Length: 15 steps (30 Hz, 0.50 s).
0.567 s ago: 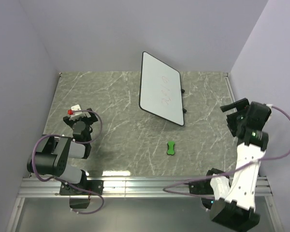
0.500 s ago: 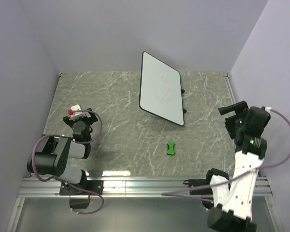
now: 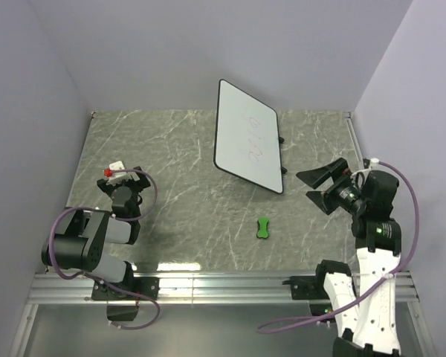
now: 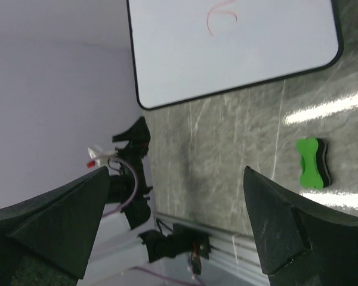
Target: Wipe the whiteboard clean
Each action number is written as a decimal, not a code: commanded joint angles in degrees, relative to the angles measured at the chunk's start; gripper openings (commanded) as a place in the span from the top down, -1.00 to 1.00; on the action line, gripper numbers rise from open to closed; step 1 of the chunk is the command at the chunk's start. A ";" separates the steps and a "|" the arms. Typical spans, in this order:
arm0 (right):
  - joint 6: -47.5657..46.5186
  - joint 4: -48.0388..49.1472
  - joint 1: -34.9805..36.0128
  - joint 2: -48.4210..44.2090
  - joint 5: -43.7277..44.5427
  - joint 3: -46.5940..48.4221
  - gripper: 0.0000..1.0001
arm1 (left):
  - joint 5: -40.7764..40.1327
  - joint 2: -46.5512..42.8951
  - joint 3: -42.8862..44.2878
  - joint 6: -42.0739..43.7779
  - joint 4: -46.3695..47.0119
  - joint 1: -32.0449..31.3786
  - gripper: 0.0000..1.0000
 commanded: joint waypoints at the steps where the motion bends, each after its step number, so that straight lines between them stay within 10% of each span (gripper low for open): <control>1: -1.94 0.34 3.83 1.19 -2.57 3.08 -0.99 | 0.18 -0.42 0.95 -0.28 2.41 0.20 -0.99; 15: -17.86 -27.61 26.42 11.48 15.19 9.79 -0.92 | 0.19 -0.51 1.04 -0.20 2.32 0.20 -0.99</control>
